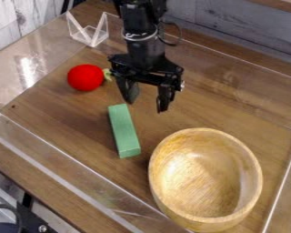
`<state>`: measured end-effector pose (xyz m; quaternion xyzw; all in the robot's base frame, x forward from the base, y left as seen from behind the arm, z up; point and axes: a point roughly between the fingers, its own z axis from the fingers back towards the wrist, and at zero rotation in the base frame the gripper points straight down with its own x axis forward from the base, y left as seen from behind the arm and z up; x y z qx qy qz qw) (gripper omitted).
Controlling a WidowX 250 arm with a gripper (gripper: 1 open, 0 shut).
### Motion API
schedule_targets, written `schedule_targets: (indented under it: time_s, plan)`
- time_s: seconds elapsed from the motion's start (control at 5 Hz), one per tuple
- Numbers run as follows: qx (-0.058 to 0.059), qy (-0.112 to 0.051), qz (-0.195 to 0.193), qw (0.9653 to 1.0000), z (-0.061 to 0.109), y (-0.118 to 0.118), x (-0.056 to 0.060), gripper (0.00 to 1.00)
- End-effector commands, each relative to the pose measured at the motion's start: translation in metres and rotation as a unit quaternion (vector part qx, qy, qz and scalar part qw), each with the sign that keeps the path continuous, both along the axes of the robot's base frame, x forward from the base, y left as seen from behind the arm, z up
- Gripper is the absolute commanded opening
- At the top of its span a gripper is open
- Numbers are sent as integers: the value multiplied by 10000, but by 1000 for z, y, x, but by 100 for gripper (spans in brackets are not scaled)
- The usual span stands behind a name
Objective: Move the red object to the left side of the table
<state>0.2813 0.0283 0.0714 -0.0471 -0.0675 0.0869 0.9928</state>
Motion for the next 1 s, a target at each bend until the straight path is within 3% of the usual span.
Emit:
schedule_targets:
  time_s: [0.0,0.2,0.4,0.6,0.8]
  plan:
    - [46,-261,46,9996,12,4,17,100]
    - [58,-256,-68,9996,9,1,29,100]
    - [59,-221,148,9996,6,-4,29,100]
    - [65,-194,349,9992,2,-7,28,0]
    - [49,-178,142,9997,3,-7,29,100]
